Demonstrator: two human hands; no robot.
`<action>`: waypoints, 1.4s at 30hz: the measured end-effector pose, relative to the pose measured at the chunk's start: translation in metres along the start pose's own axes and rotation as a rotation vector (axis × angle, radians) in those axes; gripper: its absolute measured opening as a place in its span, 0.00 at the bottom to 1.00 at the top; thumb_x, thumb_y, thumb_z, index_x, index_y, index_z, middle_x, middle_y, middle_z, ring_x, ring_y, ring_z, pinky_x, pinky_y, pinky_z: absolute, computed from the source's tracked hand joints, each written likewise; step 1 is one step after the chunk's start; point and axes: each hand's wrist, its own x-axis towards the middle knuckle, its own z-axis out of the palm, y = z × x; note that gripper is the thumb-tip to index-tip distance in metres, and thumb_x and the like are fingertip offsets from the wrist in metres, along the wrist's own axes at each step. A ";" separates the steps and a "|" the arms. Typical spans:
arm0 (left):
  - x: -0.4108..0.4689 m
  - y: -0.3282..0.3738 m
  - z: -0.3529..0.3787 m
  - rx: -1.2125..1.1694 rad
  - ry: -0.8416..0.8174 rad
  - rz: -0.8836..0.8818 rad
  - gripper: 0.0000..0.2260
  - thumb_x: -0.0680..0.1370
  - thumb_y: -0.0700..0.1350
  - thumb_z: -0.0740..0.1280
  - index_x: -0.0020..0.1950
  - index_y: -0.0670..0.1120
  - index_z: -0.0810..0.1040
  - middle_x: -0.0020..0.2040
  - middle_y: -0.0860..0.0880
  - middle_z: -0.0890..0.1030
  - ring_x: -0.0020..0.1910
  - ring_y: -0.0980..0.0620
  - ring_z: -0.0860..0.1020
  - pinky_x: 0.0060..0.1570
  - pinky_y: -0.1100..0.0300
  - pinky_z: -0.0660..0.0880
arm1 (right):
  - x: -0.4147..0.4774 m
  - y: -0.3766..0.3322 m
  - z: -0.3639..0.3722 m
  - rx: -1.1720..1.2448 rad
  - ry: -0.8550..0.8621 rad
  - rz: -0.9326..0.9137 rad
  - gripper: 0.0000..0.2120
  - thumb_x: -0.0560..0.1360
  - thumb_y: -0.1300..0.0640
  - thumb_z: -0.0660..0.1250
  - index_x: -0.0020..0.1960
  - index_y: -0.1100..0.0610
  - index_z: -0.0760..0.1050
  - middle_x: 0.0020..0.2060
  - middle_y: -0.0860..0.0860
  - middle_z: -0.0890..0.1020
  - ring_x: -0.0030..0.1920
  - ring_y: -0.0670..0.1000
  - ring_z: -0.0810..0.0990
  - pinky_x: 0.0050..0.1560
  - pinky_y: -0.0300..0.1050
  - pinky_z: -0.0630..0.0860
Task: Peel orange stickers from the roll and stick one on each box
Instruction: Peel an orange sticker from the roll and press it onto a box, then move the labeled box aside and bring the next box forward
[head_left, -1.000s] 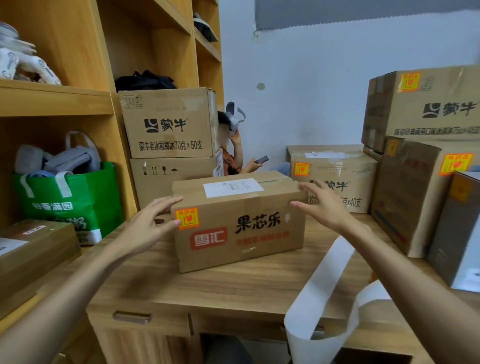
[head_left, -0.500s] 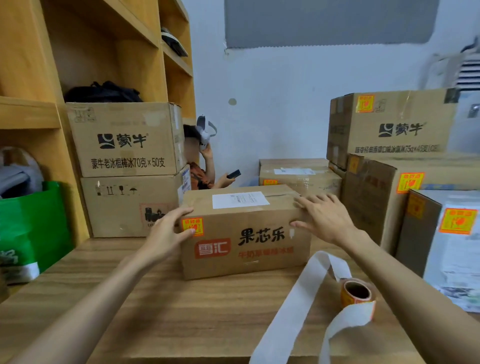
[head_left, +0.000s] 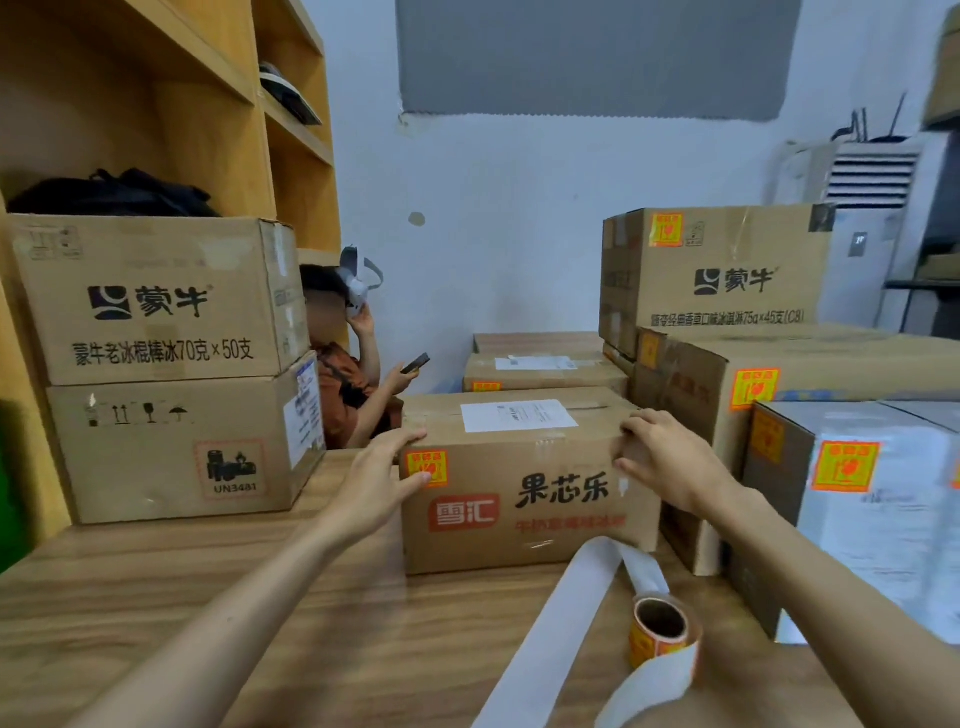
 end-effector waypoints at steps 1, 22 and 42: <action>0.003 0.002 0.006 -0.005 -0.002 0.005 0.25 0.78 0.44 0.73 0.74 0.53 0.72 0.71 0.55 0.71 0.69 0.54 0.71 0.69 0.51 0.71 | -0.002 0.003 0.001 0.025 0.005 0.012 0.23 0.77 0.48 0.69 0.69 0.56 0.71 0.68 0.53 0.73 0.69 0.53 0.69 0.65 0.48 0.72; 0.023 0.005 0.010 -0.010 -0.133 0.001 0.29 0.79 0.45 0.70 0.78 0.53 0.64 0.76 0.52 0.67 0.73 0.52 0.68 0.71 0.52 0.69 | -0.001 -0.002 0.007 0.012 0.093 0.145 0.16 0.76 0.48 0.68 0.59 0.57 0.77 0.60 0.55 0.78 0.59 0.55 0.76 0.55 0.49 0.77; -0.011 -0.125 -0.301 0.094 0.411 -0.297 0.27 0.79 0.52 0.71 0.76 0.51 0.67 0.70 0.47 0.74 0.67 0.50 0.73 0.66 0.51 0.71 | 0.125 -0.296 -0.031 0.593 0.065 -0.180 0.21 0.76 0.42 0.68 0.62 0.55 0.77 0.58 0.50 0.82 0.57 0.50 0.79 0.54 0.49 0.77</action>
